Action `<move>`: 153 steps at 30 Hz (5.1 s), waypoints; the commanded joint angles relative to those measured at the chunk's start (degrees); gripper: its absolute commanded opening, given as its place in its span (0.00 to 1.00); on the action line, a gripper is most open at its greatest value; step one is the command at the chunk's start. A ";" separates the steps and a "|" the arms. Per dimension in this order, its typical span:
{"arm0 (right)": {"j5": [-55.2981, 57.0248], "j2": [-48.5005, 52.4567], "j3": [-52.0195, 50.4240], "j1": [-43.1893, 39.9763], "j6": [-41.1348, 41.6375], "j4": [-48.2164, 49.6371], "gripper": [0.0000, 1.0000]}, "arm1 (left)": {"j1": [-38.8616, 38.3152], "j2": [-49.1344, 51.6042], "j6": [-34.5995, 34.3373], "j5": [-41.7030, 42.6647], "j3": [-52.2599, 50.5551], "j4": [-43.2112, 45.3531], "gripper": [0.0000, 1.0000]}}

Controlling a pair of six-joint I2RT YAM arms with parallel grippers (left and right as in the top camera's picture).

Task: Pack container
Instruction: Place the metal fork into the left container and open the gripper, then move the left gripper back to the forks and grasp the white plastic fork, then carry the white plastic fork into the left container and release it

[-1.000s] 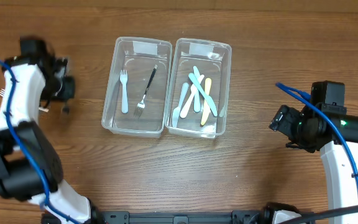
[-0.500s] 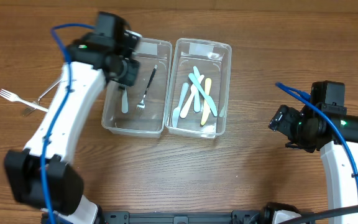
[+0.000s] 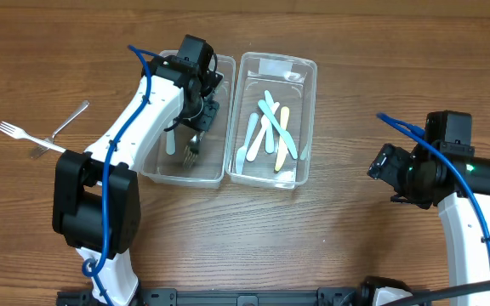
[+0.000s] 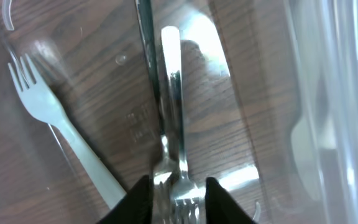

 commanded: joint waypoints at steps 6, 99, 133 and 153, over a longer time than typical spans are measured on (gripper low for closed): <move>-0.07 -0.09 0.20 0.26 -0.20 0.04 0.83 | 0.87 -3.63 -3.50 -10.86 16.24 -10.49 0.72; -0.11 -0.09 0.20 0.26 -0.17 -0.02 0.83 | 52.70 26.93 -37.59 -5.27 24.63 -13.25 0.04; -0.11 -0.09 0.20 0.26 -0.20 0.02 0.83 | 4.15 -4.74 -6.93 -6.36 24.70 -15.91 0.17; -0.11 -0.09 0.20 0.26 -0.39 -0.42 0.83 | 1.42 -1.46 -8.07 -18.64 25.05 -16.65 0.05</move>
